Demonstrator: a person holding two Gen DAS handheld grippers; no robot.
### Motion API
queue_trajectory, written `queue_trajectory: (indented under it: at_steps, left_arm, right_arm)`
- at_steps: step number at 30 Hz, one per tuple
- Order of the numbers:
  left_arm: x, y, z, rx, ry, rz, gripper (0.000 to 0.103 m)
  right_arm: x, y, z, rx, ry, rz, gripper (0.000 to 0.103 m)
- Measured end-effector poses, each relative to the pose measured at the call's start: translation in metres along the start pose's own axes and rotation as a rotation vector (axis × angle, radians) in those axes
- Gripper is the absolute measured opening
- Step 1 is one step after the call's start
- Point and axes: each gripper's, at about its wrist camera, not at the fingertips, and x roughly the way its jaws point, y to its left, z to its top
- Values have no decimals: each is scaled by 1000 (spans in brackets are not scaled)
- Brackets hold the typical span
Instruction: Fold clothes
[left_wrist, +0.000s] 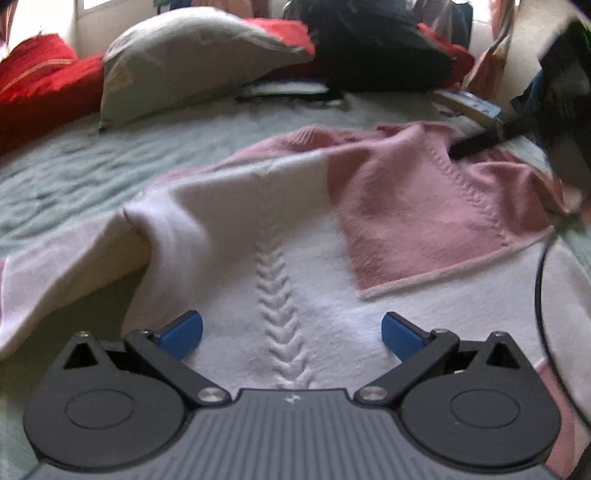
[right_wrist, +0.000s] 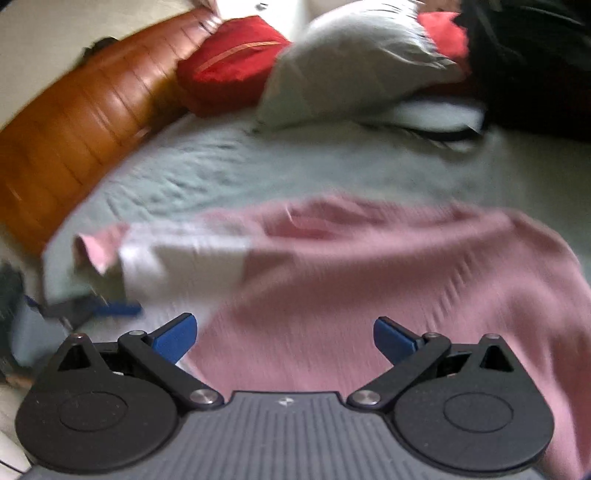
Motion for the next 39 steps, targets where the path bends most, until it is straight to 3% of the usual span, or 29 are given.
queue_trajectory:
  at_steps: [8, 18, 25, 31, 37, 39]
  left_arm:
    - [1, 7, -8, -29, -42, -20, 102]
    - [4, 5, -13, -23, -76, -14, 102]
    - [4, 5, -15, -19, -93, -10, 102]
    - [6, 4, -15, -17, -103, -2, 102]
    - [7, 5, -17, -17, -112, -4, 102]
    - [6, 5, -17, -17, -114, -6, 102]
  right_arm:
    - [72, -41, 89, 53, 64, 202, 103]
    - [143, -77, 118, 119, 220, 214, 103]
    - [131, -69, 102, 136, 337, 338, 103]
    - [141, -52, 92, 139, 339, 544, 103]
    - [173, -59, 93, 214, 299, 578, 103]
    - [175, -62, 93, 236, 280, 579, 98]
